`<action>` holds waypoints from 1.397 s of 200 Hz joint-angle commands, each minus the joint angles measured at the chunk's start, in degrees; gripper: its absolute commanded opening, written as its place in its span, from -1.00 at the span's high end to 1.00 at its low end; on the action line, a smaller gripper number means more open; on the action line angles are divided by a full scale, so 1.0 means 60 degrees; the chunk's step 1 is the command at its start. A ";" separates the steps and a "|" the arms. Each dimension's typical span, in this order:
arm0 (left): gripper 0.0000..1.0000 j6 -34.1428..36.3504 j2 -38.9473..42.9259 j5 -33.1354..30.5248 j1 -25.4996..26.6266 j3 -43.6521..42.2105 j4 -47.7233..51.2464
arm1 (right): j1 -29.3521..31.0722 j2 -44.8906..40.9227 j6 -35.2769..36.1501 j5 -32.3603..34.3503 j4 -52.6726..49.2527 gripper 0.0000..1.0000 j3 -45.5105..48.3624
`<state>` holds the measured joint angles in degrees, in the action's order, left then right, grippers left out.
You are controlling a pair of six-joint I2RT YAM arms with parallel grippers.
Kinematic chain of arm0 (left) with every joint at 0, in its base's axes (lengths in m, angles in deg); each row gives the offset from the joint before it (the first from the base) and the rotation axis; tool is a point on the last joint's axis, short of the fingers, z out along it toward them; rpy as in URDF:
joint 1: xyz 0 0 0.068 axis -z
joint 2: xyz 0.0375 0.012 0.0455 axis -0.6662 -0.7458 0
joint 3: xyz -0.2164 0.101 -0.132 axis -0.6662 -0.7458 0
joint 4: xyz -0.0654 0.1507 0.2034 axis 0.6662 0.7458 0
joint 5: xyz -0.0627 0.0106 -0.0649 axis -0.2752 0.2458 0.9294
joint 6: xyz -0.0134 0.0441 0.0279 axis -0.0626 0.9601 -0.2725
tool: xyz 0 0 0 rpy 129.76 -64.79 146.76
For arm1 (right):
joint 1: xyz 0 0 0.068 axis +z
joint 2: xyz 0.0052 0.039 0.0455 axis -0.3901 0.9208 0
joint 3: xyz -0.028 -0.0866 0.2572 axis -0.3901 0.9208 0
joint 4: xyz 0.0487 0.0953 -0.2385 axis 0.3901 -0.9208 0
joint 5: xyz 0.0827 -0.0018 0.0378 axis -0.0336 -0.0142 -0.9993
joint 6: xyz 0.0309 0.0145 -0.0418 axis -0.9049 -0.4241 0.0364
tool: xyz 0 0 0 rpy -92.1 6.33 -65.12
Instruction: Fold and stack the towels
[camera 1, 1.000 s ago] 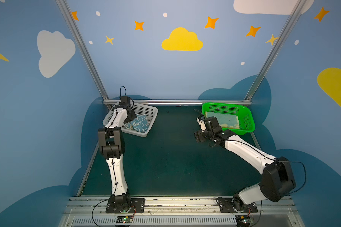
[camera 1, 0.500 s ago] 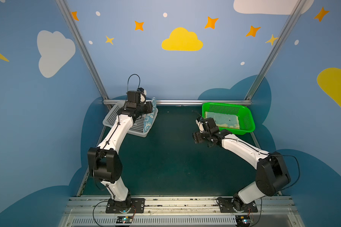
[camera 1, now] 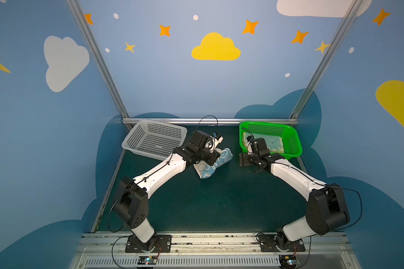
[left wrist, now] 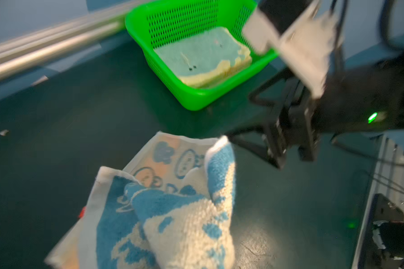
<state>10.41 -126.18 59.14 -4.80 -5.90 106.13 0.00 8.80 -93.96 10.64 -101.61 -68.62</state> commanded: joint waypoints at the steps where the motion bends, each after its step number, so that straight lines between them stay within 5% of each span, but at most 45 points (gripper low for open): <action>1: 0.87 -0.0211 -0.0748 -0.1112 0.0320 -0.0562 -0.0593 | -0.0060 -0.0641 0.0112 0.0038 -0.0267 -0.72 0.0245; 27: 0.67 -0.0553 -0.1390 -0.1241 0.0751 -0.1006 -0.0712 | -0.0102 -0.0960 0.0360 -0.0155 -0.0383 -0.72 0.0333; 62: 0.11 -0.0391 -0.1649 -0.1106 0.1422 -0.1404 -0.0677 | -0.0106 -0.0873 0.0473 -0.0798 -0.0476 -0.72 0.0304; 120: -0.47 -0.0201 -0.0703 0.0119 0.1786 -0.2371 -0.0793 | -0.0062 0.0152 -0.0543 -0.1513 -0.1018 -0.72 -0.0272; 147: -1.00 -0.0207 -0.0044 -0.0053 0.1779 -0.2903 -0.0888 | -0.0033 0.0859 -0.0708 -0.2054 -0.1401 -0.72 -0.0795; 224: -1.00 -0.2538 0.1512 -0.1097 0.0196 -0.4747 -0.3119 | 0.0259 0.1348 -0.0698 -0.2440 -0.1300 -0.72 -0.1002; 279: -0.94 -0.3624 0.1146 0.0780 -0.0844 -0.5263 -0.3998 | 0.0445 0.1454 -0.0639 -0.2486 -0.1246 -0.72 -0.1013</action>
<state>-8.04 -118.14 57.61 -9.96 -37.00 85.74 2.14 16.87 -97.89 -3.58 -108.30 -73.23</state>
